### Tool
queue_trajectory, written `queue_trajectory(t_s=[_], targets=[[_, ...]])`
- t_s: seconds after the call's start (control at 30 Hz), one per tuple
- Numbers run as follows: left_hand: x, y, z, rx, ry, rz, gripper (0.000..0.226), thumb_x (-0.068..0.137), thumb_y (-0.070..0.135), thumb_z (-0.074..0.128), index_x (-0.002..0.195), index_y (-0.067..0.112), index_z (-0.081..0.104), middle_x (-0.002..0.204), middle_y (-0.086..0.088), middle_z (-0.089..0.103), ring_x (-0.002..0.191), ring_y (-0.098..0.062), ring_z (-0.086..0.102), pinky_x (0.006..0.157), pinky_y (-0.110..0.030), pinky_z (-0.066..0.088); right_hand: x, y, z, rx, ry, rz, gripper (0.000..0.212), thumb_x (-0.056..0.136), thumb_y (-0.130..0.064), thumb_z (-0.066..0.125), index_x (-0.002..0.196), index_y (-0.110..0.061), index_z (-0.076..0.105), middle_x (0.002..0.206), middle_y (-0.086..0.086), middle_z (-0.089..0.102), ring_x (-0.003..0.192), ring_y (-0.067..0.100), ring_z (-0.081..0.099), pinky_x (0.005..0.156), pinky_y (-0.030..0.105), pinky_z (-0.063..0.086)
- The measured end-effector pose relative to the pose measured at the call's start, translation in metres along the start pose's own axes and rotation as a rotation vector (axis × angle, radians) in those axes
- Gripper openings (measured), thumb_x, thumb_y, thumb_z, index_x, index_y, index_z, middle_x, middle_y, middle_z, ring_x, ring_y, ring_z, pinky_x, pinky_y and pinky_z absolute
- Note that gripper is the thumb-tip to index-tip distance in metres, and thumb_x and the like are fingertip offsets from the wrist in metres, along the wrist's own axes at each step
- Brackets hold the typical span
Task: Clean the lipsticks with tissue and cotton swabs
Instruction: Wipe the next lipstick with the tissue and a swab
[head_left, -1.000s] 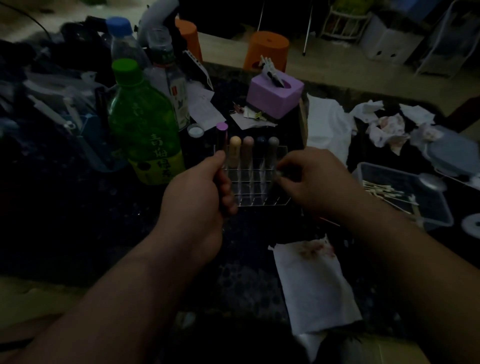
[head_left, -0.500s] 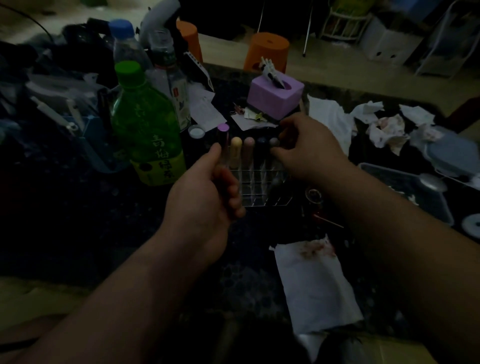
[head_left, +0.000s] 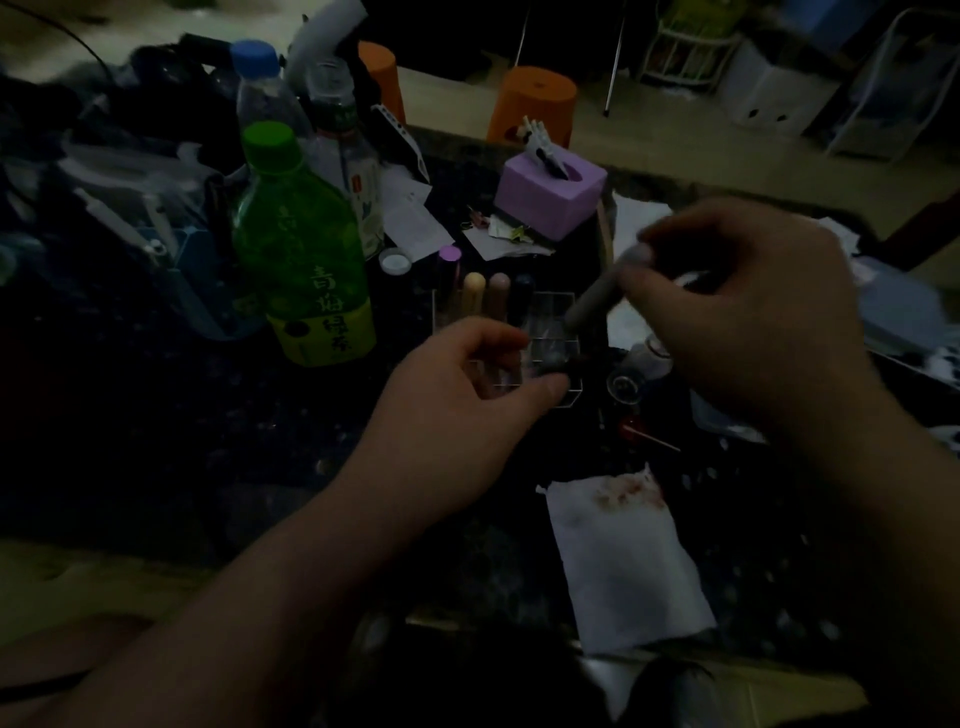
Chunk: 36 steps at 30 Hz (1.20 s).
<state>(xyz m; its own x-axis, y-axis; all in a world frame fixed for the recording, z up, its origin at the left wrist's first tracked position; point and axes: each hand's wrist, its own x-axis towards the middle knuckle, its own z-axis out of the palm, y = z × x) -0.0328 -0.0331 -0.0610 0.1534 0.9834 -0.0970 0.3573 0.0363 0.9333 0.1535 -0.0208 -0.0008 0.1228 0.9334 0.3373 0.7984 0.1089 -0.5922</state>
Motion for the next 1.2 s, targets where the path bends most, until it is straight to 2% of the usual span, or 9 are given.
queue_trajectory(t_s=[0.1,0.2,0.3,0.43,0.57,0.87,0.93,1.03,1.2], targets=[[-0.011,0.003,0.007,0.056,-0.161,0.082,0.04,0.077,0.042,0.081,0.114,0.036,0.069,0.095,0.018,0.07,0.076,-0.003,0.067,0.068,-0.027,0.059,-0.045,-0.01,-0.017,0.166,-0.163,0.125,0.009,0.086,-0.026,0.069,0.09,-0.031,0.064,0.079,-0.013,0.067,0.08,-0.006,0.064,0.066,0.006,0.051],[-0.022,0.003,0.018,0.086,-0.268,0.125,0.021,0.077,0.033,0.083,0.097,0.031,0.077,0.08,0.014,0.073,0.07,-0.002,0.068,0.068,-0.029,0.059,-0.072,-0.004,-0.019,0.358,-0.204,0.259,0.008,0.085,-0.011,0.071,0.085,-0.018,0.067,0.073,-0.002,0.072,0.06,0.008,0.068,0.05,0.019,0.053],[-0.028,0.002,0.026,0.11,-0.325,0.095,0.017,0.077,0.039,0.081,0.092,0.032,0.078,0.076,0.012,0.073,0.067,-0.006,0.069,0.065,-0.033,0.059,-0.082,0.007,-0.02,0.524,-0.261,0.414,0.005,0.088,-0.002,0.067,0.088,-0.007,0.066,0.068,0.011,0.071,0.056,0.02,0.068,0.045,0.016,0.046],[-0.033,0.0,0.033,0.071,-0.371,0.053,0.012,0.079,0.035,0.081,0.088,0.027,0.078,0.054,0.021,0.061,0.044,0.005,0.049,0.045,-0.01,0.034,-0.086,0.022,-0.021,0.586,-0.357,0.474,0.007,0.087,-0.008,0.068,0.092,-0.011,0.072,0.074,0.011,0.073,0.061,0.023,0.07,0.048,0.014,0.046],[-0.03,-0.002,0.04,0.048,-0.398,0.015,0.01,0.084,0.029,0.078,0.087,0.02,0.078,0.045,0.021,0.055,0.038,0.007,0.043,0.043,-0.006,0.028,-0.084,0.037,-0.022,0.598,-0.414,0.447,0.006,0.086,-0.009,0.069,0.089,-0.011,0.074,0.075,0.008,0.074,0.064,0.019,0.071,0.051,0.014,0.048],[-0.007,-0.005,0.041,-0.022,-0.29,-0.124,0.019,0.077,0.021,0.081,0.096,0.02,0.078,0.072,0.012,0.075,0.055,0.003,0.064,0.055,-0.01,0.048,-0.045,0.083,-0.035,0.993,-0.079,0.565,0.019,0.07,-0.013,0.064,0.084,0.001,0.062,0.075,0.01,0.074,0.065,0.02,0.07,0.058,0.027,0.057],[-0.003,-0.006,0.042,-0.079,-0.266,-0.177,0.021,0.074,0.015,0.083,0.094,0.018,0.077,0.081,0.006,0.078,0.066,-0.005,0.071,0.063,-0.017,0.056,-0.052,0.085,-0.029,0.828,-0.189,0.578,0.014,0.073,-0.007,0.07,0.086,-0.003,0.065,0.079,0.008,0.076,0.069,0.018,0.072,0.059,0.022,0.056],[0.001,-0.008,0.044,-0.115,-0.205,-0.2,0.024,0.072,0.009,0.084,0.093,0.016,0.076,0.086,0.004,0.078,0.08,-0.012,0.075,0.073,-0.026,0.061,-0.066,0.088,-0.001,0.225,-0.239,0.431,0.014,0.08,-0.025,0.08,0.084,-0.024,0.067,0.075,-0.004,0.072,0.069,0.002,0.066,0.056,0.01,0.049],[0.001,-0.006,0.039,-0.109,-0.12,-0.198,0.011,0.079,0.026,0.08,0.089,0.028,0.077,0.08,0.013,0.076,0.066,0.003,0.068,0.056,-0.011,0.048,-0.072,0.087,0.049,0.028,-0.32,0.205,0.013,0.086,-0.024,0.072,0.091,-0.026,0.06,0.08,-0.011,0.063,0.074,0.001,0.059,0.065,0.021,0.049]])
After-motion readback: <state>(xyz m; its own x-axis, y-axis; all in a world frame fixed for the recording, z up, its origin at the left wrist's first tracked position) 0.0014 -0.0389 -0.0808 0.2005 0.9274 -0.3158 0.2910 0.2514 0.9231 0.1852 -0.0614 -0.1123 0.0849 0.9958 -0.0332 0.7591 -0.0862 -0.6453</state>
